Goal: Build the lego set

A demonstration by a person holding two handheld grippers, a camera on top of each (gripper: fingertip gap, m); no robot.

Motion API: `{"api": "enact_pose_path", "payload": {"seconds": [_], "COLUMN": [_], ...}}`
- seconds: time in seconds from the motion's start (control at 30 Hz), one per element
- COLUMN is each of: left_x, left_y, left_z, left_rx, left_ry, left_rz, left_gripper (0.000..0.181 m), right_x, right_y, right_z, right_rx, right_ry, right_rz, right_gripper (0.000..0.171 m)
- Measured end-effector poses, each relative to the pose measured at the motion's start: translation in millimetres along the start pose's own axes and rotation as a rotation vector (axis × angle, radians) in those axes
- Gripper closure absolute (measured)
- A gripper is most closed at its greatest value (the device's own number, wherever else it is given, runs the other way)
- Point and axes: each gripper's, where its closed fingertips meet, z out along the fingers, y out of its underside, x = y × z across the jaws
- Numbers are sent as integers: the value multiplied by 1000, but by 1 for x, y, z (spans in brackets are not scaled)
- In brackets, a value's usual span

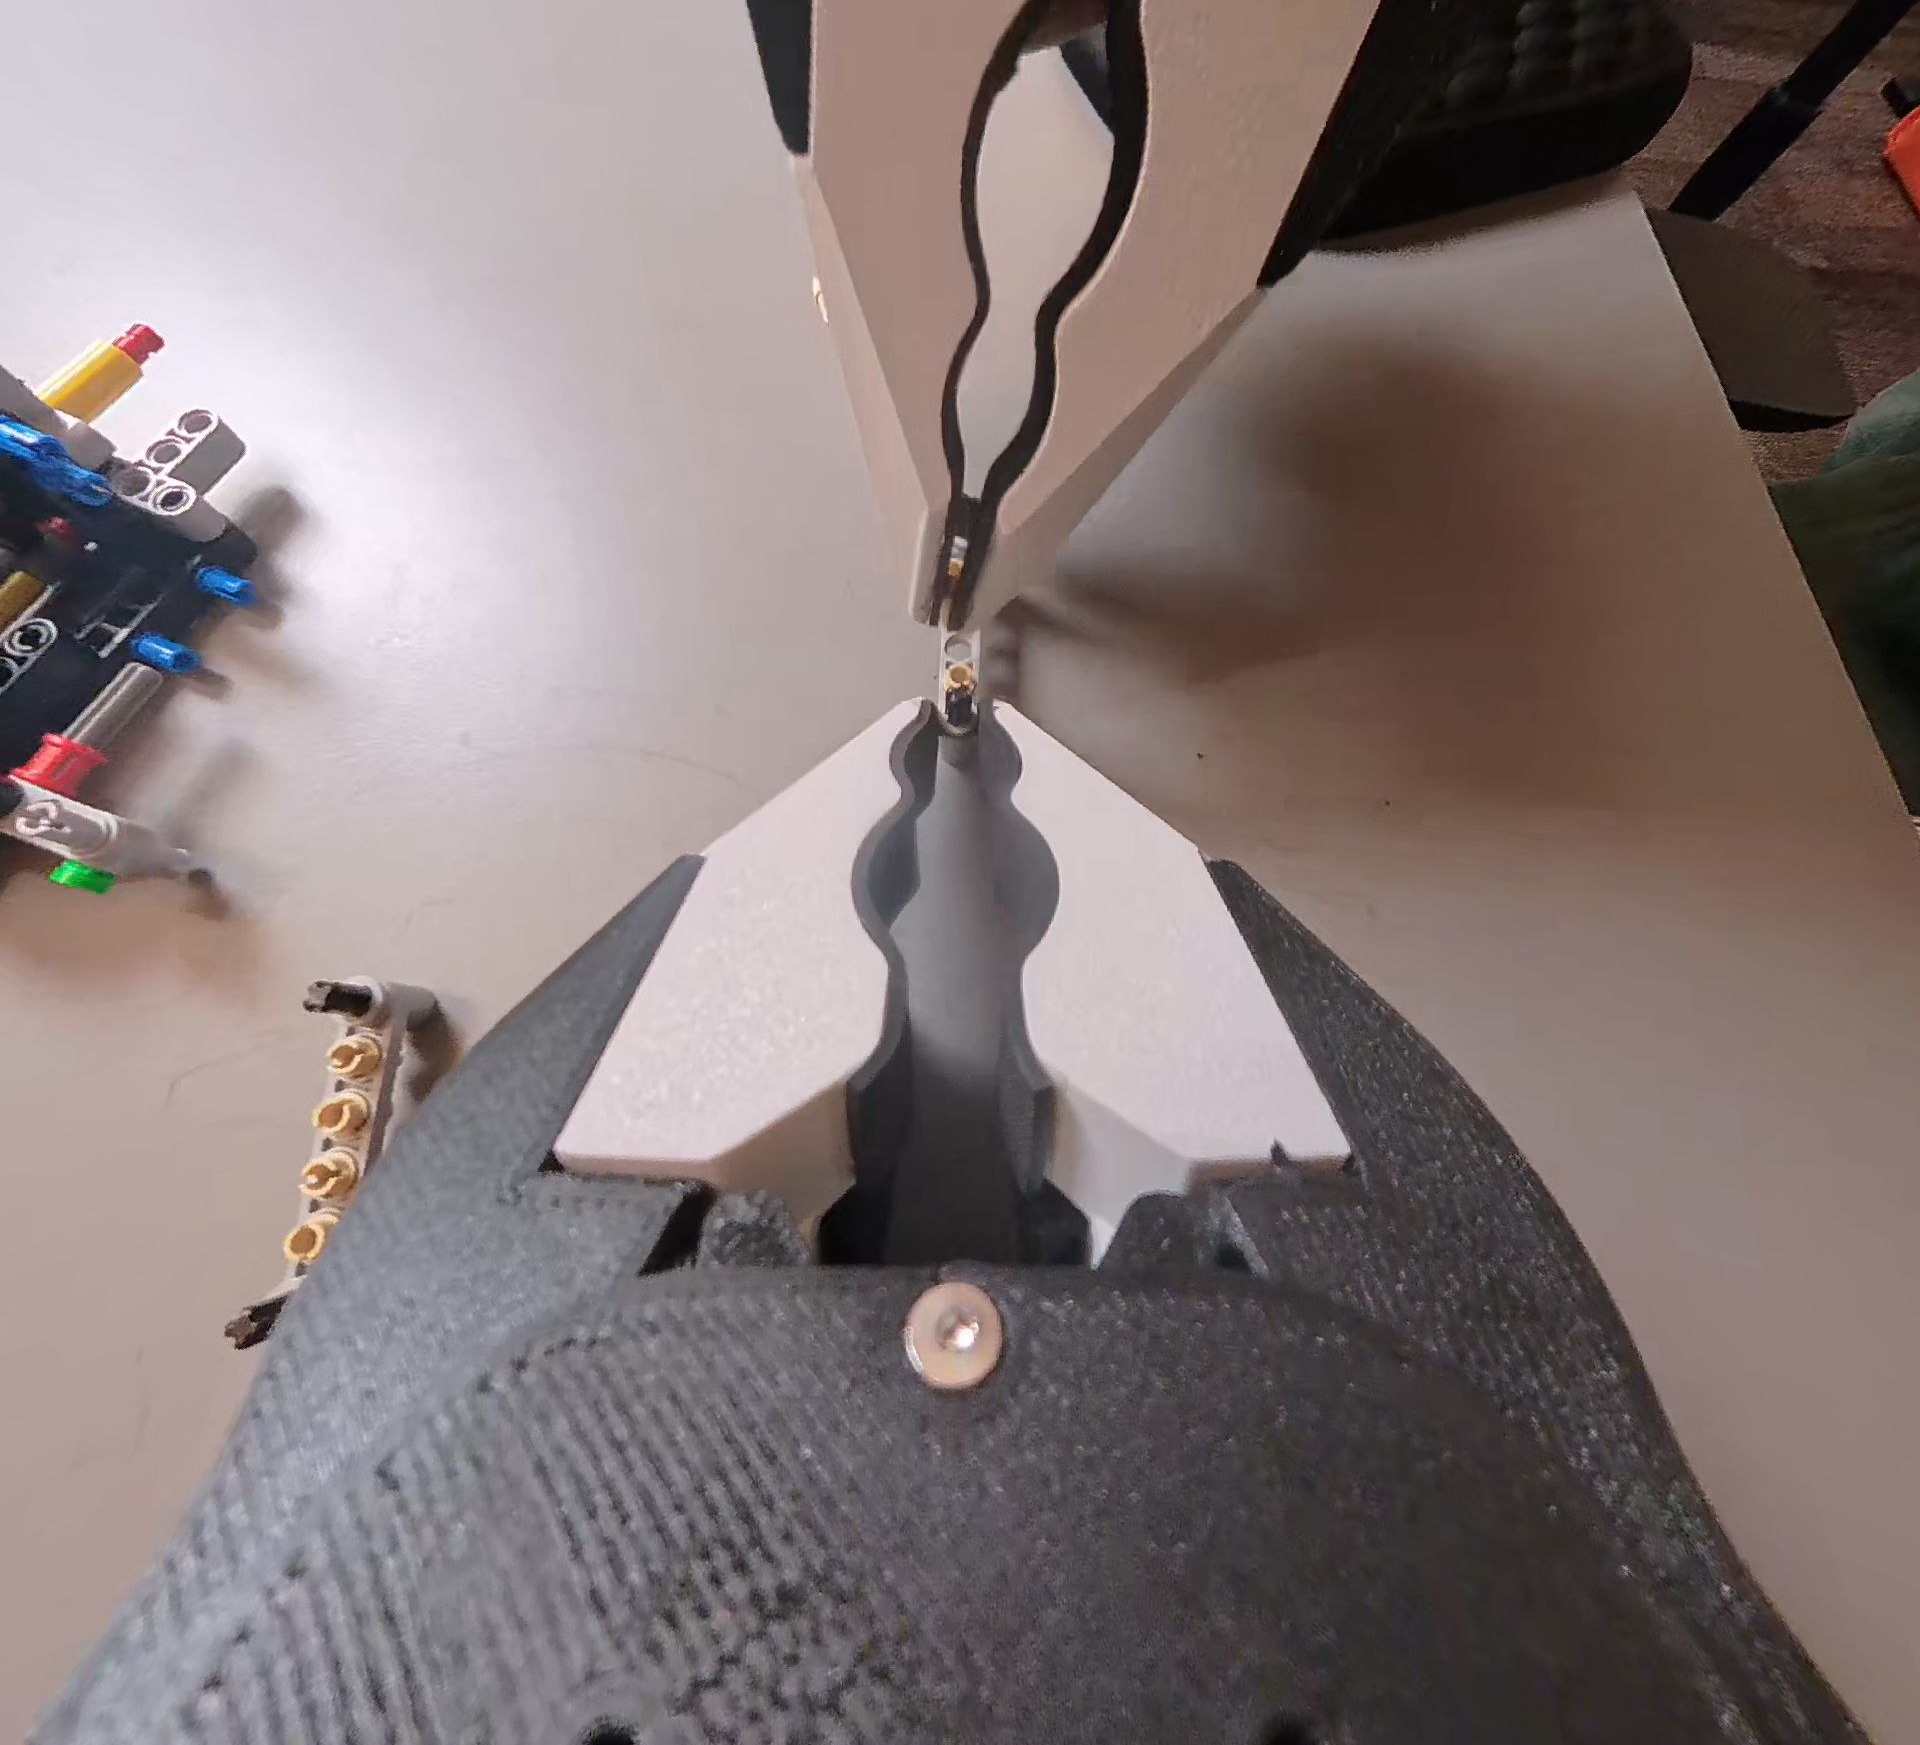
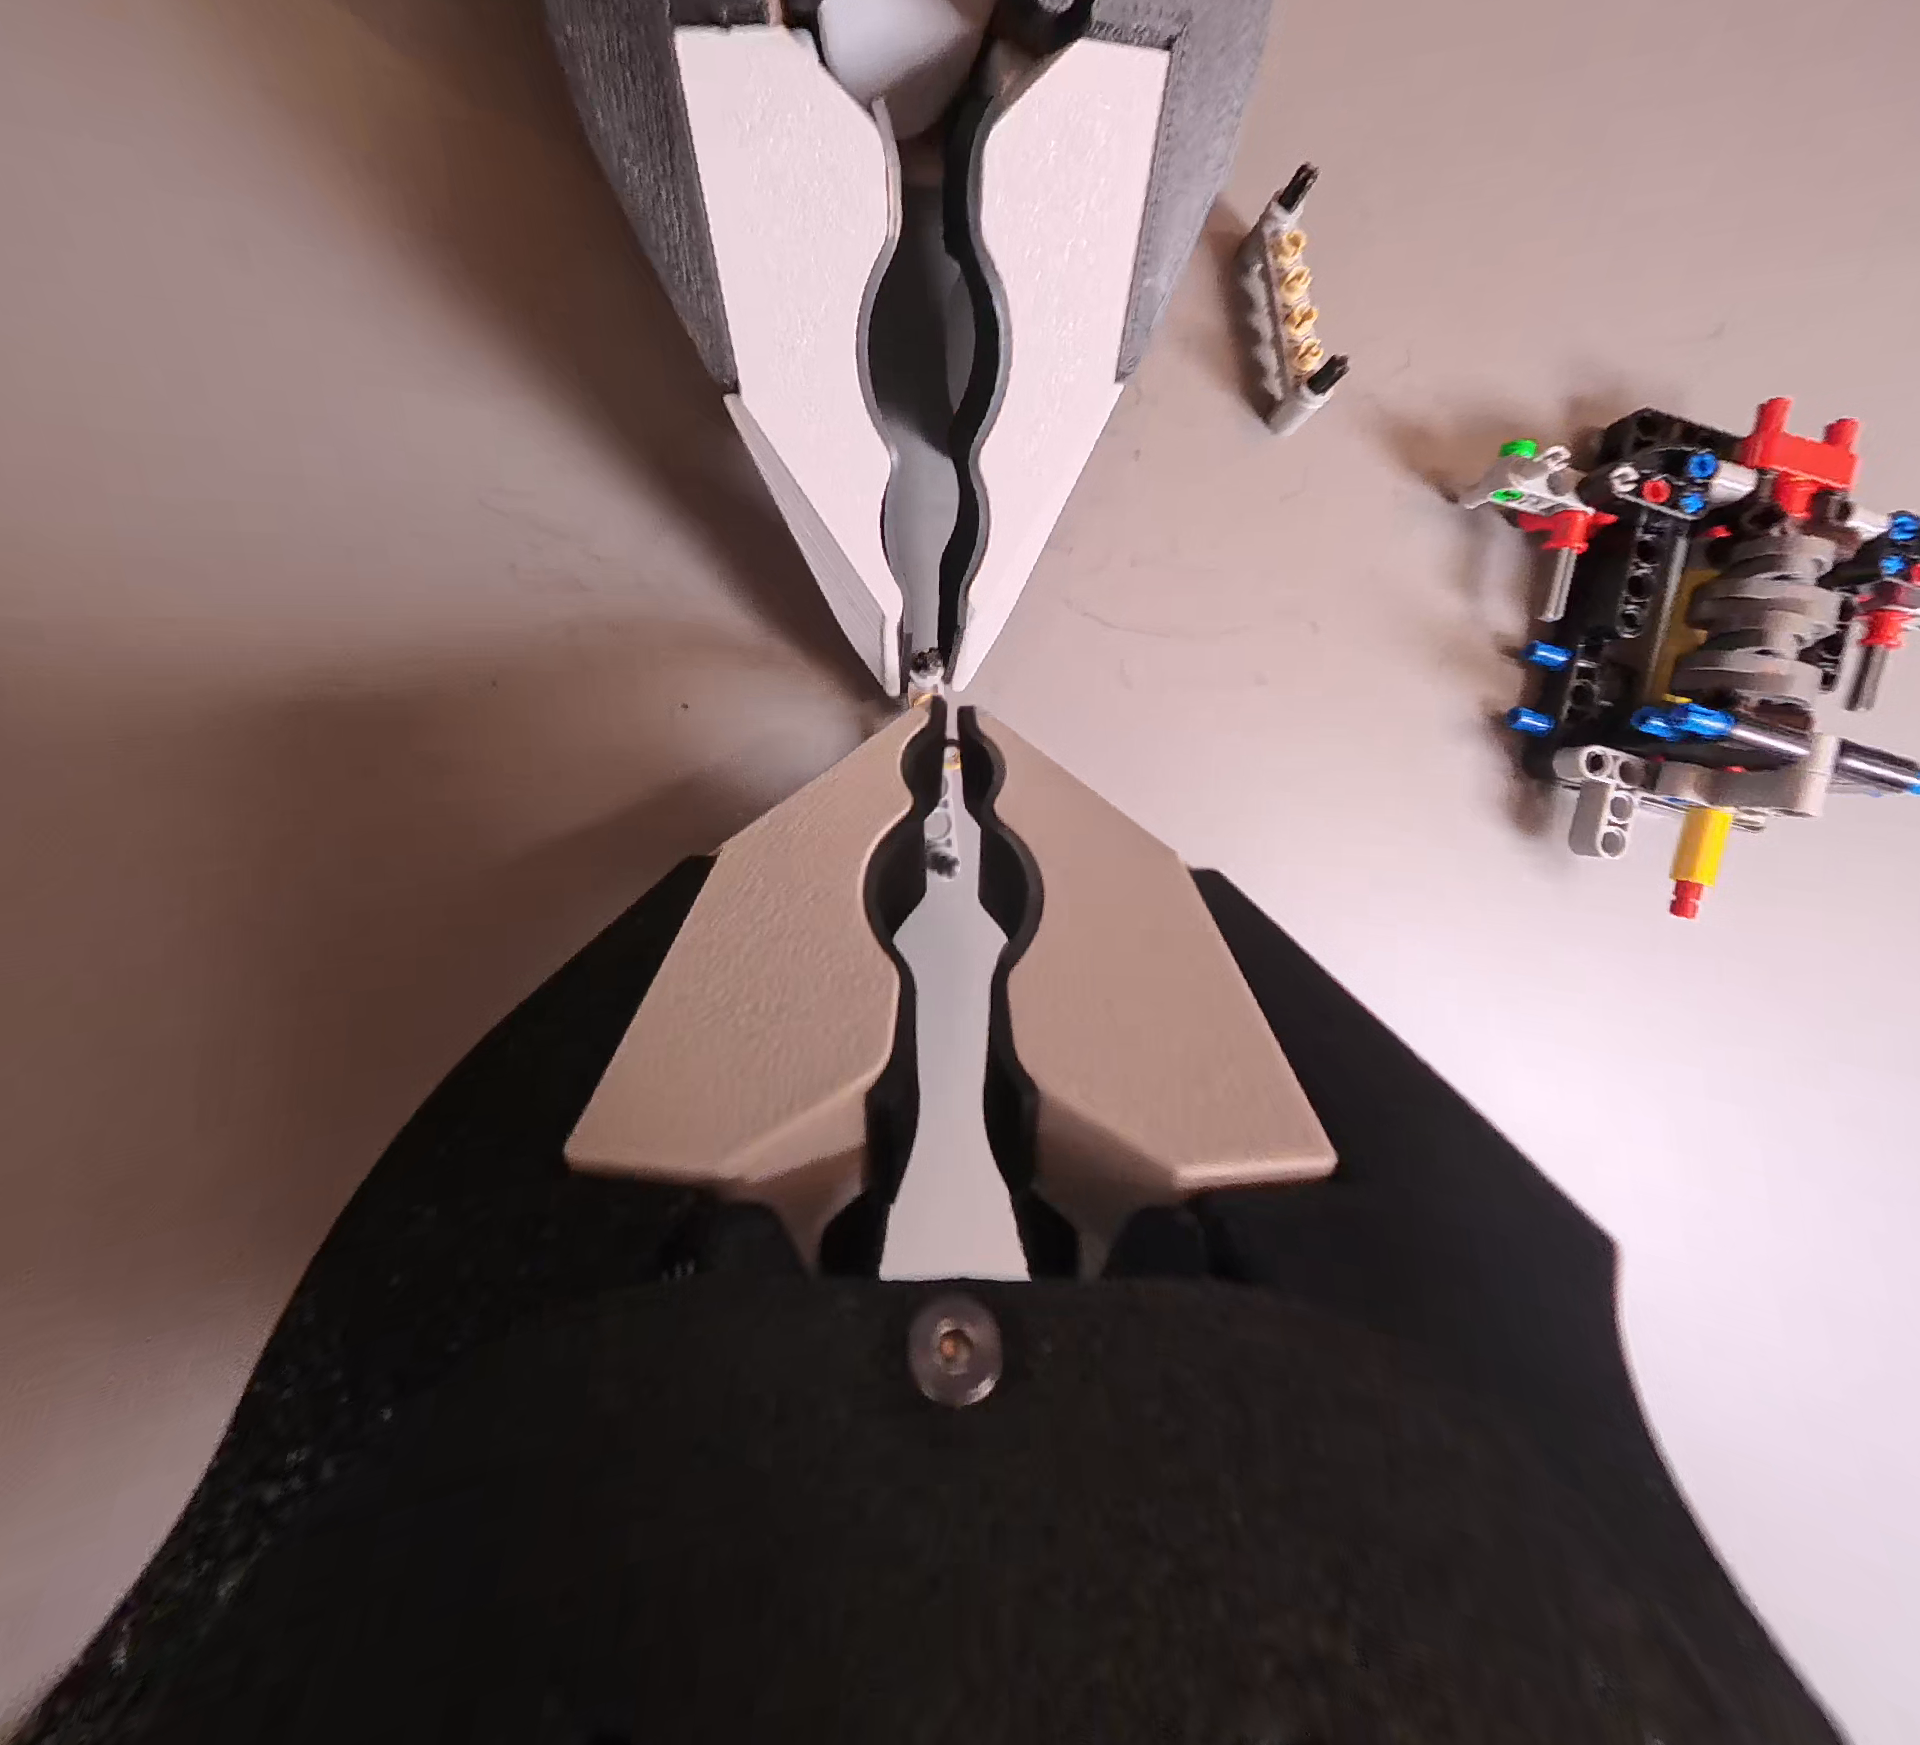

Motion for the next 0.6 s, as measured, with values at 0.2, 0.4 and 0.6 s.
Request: {"api": "enact_pose_path", "payload": {"seconds": [0.2,0.4,0.6], "left_x": [-1,-4,-4], "left_y": [-1,-2,-1], "left_z": [-1,-7,0], "left_rx": [8,40,1], "left_ry": [-18,-44,-60], "left_rz": [8,2,53], "left_gripper": [175,169,163], "right_x": [7,6,-21], "right_y": [-14,-6,39], "right_z": [-18,-41,-28], "right_rx": [160,195,108], "right_ry": [19,126,126], "right_rz": [93,89,256], "right_gripper": [171,170,158]}}
